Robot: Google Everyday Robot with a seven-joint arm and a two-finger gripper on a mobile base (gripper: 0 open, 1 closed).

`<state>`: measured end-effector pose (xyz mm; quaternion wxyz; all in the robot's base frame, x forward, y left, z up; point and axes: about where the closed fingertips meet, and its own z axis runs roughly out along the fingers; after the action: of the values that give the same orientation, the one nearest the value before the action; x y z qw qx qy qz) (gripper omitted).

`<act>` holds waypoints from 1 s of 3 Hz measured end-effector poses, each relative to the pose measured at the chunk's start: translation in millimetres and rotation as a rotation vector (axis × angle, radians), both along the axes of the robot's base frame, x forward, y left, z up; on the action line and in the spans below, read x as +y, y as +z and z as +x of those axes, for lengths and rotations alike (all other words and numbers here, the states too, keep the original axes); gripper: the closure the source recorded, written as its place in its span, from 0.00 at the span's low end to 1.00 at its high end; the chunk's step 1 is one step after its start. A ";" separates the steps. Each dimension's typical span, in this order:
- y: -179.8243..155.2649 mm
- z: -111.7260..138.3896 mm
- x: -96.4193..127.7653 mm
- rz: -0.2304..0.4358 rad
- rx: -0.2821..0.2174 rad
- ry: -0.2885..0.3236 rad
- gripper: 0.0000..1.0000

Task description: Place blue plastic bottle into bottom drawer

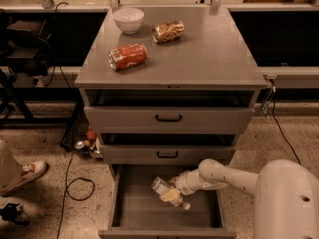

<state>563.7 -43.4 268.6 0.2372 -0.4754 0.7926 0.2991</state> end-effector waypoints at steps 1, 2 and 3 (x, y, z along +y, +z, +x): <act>-41.4 21.4 18.6 0.039 0.007 0.006 1.00; -57.7 25.8 28.1 0.048 0.023 0.014 1.00; -66.3 22.7 34.4 0.049 0.030 0.011 1.00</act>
Offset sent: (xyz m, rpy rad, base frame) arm 0.0347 0.0346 -0.0748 0.0564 0.0364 0.0180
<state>586.4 -9.0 202.2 0.2352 -0.4690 0.7859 0.3271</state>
